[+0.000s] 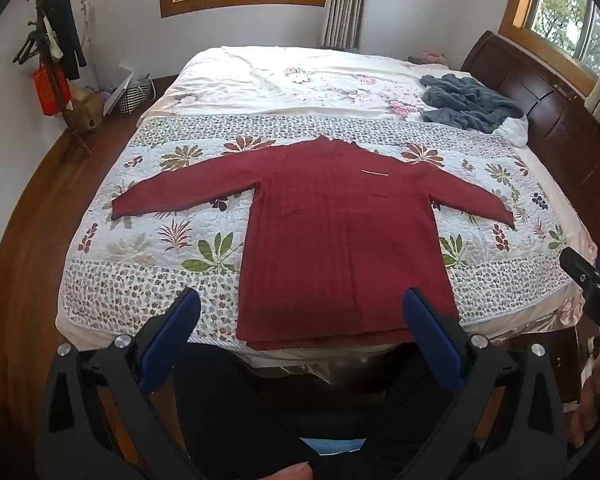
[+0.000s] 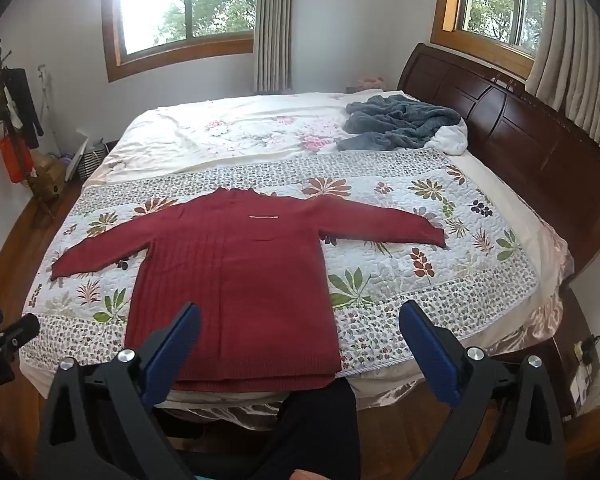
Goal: Fold small clothes
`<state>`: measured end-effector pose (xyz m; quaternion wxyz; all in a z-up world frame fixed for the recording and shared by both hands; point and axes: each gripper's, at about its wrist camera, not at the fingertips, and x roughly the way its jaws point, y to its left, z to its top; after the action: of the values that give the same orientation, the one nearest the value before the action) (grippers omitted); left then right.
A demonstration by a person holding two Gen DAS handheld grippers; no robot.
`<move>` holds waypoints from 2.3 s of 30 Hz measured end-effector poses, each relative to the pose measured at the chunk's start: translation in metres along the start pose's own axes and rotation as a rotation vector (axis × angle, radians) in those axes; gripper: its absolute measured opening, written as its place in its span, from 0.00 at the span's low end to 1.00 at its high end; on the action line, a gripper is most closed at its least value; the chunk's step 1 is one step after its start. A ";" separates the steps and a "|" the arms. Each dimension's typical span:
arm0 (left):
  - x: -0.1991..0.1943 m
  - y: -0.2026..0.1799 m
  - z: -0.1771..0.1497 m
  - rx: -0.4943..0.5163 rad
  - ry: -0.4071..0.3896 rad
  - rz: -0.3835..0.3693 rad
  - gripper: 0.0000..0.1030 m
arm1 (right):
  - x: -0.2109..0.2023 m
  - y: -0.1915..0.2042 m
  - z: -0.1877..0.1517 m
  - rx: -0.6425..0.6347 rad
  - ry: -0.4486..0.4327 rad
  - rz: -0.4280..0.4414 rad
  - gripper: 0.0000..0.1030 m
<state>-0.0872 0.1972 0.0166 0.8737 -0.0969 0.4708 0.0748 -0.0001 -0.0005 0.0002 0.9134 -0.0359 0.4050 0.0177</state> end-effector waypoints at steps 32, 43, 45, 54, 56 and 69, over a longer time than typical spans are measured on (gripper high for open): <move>-0.008 0.003 0.005 0.007 -0.026 0.007 0.97 | -0.004 0.003 0.008 -0.012 -0.019 0.000 0.96; -0.009 0.002 0.004 0.009 -0.033 0.006 0.97 | -0.005 0.005 0.006 -0.014 -0.027 -0.004 0.96; -0.009 0.002 0.004 0.009 -0.033 0.007 0.97 | -0.005 0.005 0.005 -0.013 -0.028 -0.005 0.96; -0.010 0.003 0.003 0.007 -0.032 0.006 0.97 | -0.005 0.003 0.005 -0.013 -0.029 -0.006 0.96; -0.010 0.003 0.003 0.006 -0.032 0.004 0.97 | -0.006 0.003 0.006 -0.013 -0.027 -0.006 0.96; -0.010 0.003 0.003 0.007 -0.032 0.006 0.97 | -0.007 0.002 0.006 -0.013 -0.029 -0.005 0.96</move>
<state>-0.0903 0.2001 0.0262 0.8812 -0.0914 0.4574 0.0773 -0.0007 0.0017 0.0088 0.9189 -0.0427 0.3917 0.0186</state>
